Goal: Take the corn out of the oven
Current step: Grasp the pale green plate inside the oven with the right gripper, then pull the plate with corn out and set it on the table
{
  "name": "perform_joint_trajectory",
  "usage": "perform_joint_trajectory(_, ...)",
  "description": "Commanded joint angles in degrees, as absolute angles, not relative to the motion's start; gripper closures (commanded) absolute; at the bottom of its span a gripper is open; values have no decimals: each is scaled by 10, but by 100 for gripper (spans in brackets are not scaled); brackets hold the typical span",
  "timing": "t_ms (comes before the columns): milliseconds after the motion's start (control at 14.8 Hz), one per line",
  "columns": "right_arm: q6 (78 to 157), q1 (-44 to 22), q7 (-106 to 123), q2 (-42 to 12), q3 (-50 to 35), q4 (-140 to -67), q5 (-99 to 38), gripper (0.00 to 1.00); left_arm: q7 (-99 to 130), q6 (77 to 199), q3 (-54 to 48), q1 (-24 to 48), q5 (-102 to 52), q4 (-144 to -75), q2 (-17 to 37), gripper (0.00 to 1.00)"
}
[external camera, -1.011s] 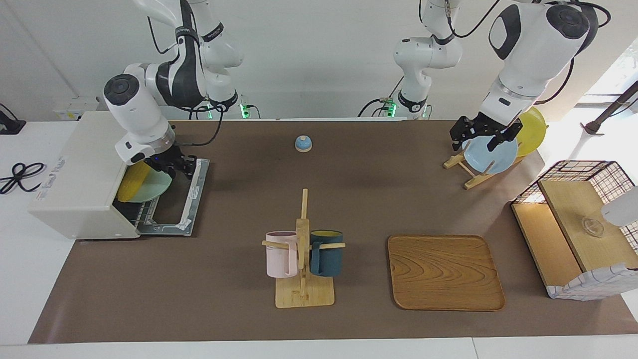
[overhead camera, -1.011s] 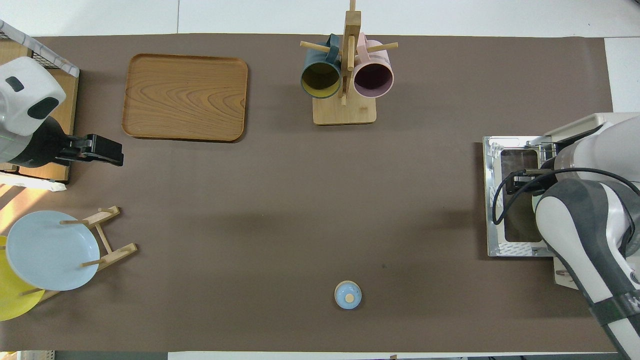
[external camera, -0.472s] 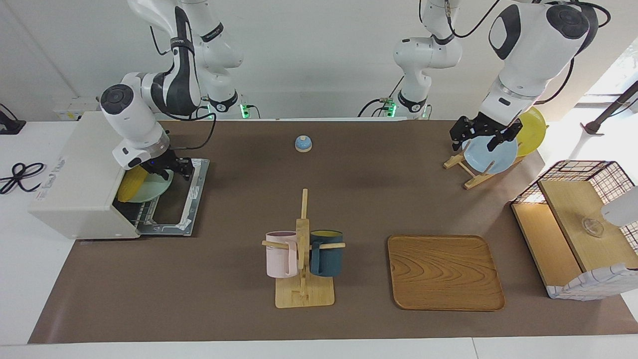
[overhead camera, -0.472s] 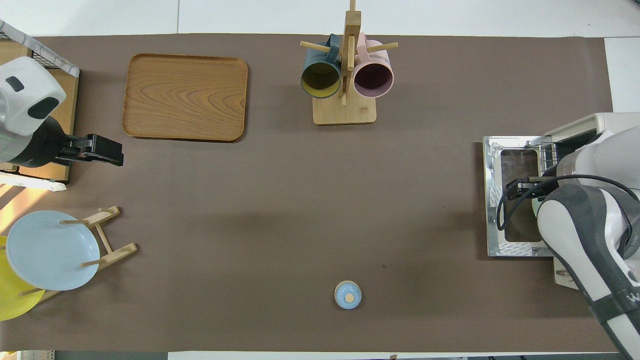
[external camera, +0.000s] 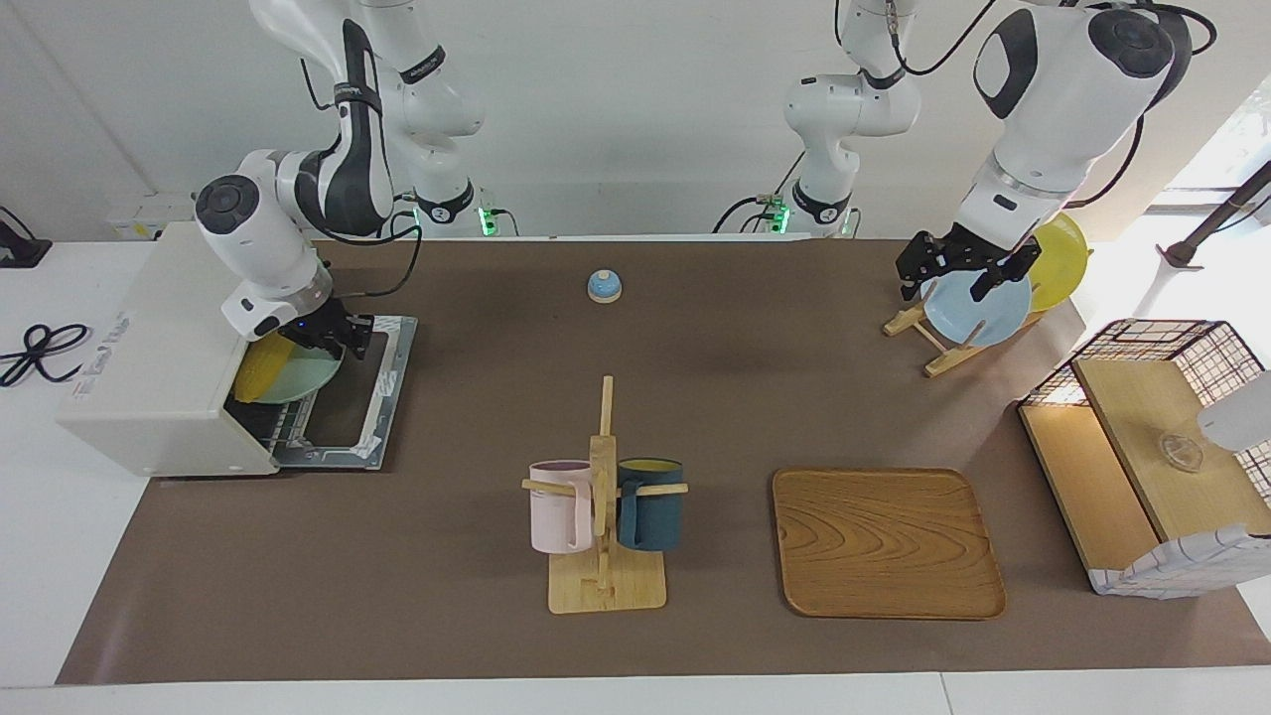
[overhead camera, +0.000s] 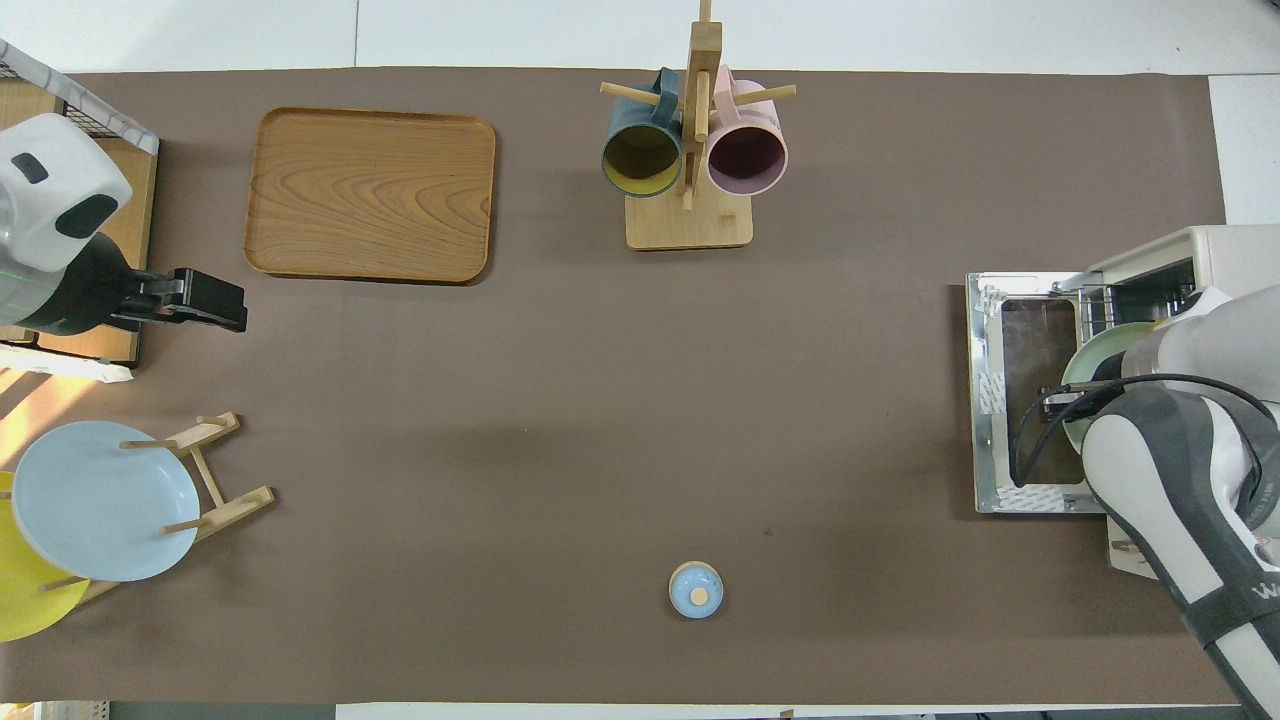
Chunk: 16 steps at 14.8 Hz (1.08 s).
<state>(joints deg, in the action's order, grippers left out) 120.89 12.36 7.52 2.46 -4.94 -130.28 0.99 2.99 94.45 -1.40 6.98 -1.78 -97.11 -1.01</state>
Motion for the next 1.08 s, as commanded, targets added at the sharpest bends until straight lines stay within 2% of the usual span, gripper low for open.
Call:
perform_joint_trajectory(0, 1220, 131, 114, 44, -54, -1325, 8, 100, 37, 947, -18, 66, -7, -981, -20, 0)
perform_joint_trajectory(202, 1201, 103, 103, 36, -59, -1296, 24, 100, 37, 947, -18, 66, -7, -980, -20, 0)
perform_joint_trajectory(539, 1130, -32, -44, 10, -60, -1217, 100, 100, 37, 947, -18, 66, -7, -981, -20, 0)
perform_joint_trajectory(674, 1080, -73, -104, -35, -61, -1153, 101, 100, 37, 947, -18, 66, -7, -980, -20, 0)
perform_joint_trajectory(944, 1026, -163, -208, -94, -61, -1061, 99, 100, 37, 944, -18, 65, -7, -981, -20, 0)
perform_joint_trajectory(1011, 1008, -197, -247, -123, -61, -1027, 99, 100, 37, 944, -18, 65, -7, -981, -20, 0)
